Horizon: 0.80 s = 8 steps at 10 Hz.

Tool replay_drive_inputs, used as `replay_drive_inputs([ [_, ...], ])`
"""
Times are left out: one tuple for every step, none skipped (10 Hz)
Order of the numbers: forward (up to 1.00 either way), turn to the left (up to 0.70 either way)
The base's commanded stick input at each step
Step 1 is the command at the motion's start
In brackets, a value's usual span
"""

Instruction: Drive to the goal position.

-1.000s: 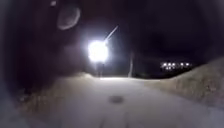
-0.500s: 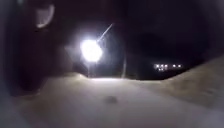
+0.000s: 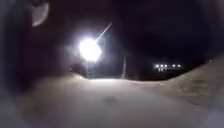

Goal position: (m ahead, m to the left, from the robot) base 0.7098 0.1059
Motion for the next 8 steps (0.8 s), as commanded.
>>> replay_drive_inputs([
  [1.00, 0.00],
  [1.00, 0.00],
  [1.00, 0.00],
  [1.00, 0.00],
  [1.00, 0.00],
  [0.83, 0.00],
  [0.57, 0.00],
  [0.31, 0.00],
])
